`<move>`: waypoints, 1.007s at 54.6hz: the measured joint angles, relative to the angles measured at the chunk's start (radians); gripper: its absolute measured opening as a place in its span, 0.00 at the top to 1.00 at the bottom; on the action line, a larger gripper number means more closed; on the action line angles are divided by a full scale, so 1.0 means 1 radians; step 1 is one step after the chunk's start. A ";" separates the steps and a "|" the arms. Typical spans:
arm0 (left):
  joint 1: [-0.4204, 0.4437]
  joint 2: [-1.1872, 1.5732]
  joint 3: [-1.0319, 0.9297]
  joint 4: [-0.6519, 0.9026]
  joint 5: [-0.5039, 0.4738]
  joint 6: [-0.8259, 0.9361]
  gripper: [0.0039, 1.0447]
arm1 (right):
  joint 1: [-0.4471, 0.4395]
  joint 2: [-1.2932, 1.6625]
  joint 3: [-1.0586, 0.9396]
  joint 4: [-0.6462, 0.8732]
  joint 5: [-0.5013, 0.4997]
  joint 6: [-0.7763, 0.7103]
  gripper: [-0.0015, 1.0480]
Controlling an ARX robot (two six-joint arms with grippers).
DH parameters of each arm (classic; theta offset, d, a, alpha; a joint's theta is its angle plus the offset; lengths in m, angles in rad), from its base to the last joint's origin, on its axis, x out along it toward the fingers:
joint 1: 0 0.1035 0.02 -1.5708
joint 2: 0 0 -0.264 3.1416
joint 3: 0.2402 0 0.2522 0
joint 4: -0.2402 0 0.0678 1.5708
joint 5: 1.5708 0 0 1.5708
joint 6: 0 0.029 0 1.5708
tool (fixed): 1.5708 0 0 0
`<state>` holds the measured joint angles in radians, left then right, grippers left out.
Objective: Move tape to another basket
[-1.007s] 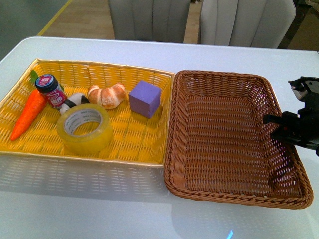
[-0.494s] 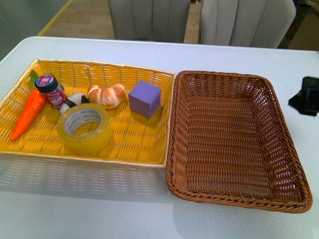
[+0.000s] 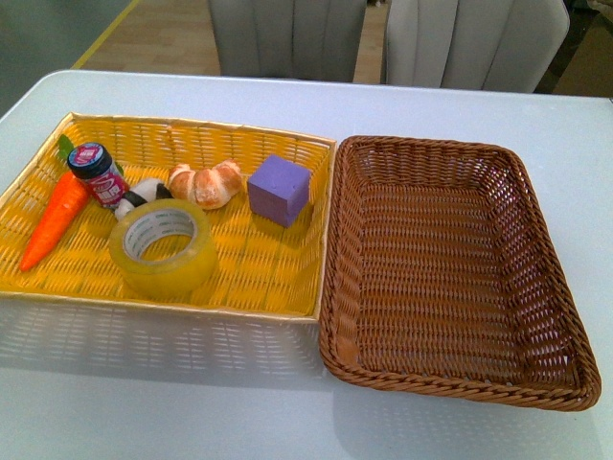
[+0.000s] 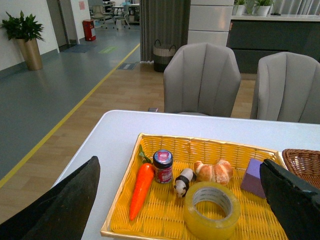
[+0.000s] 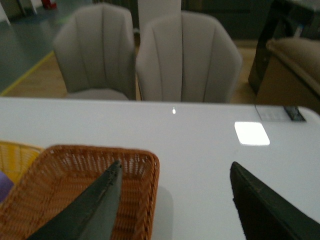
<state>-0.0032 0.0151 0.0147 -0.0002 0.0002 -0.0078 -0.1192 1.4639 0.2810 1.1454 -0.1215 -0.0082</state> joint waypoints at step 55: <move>0.000 0.000 0.000 0.000 0.000 0.000 0.08 | 0.116 -0.824 -0.257 -0.523 0.122 0.005 0.98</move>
<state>-0.0032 0.0151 0.0147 -0.0002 0.0002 -0.0082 -0.0036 0.6403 0.0235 0.6228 0.0002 -0.0036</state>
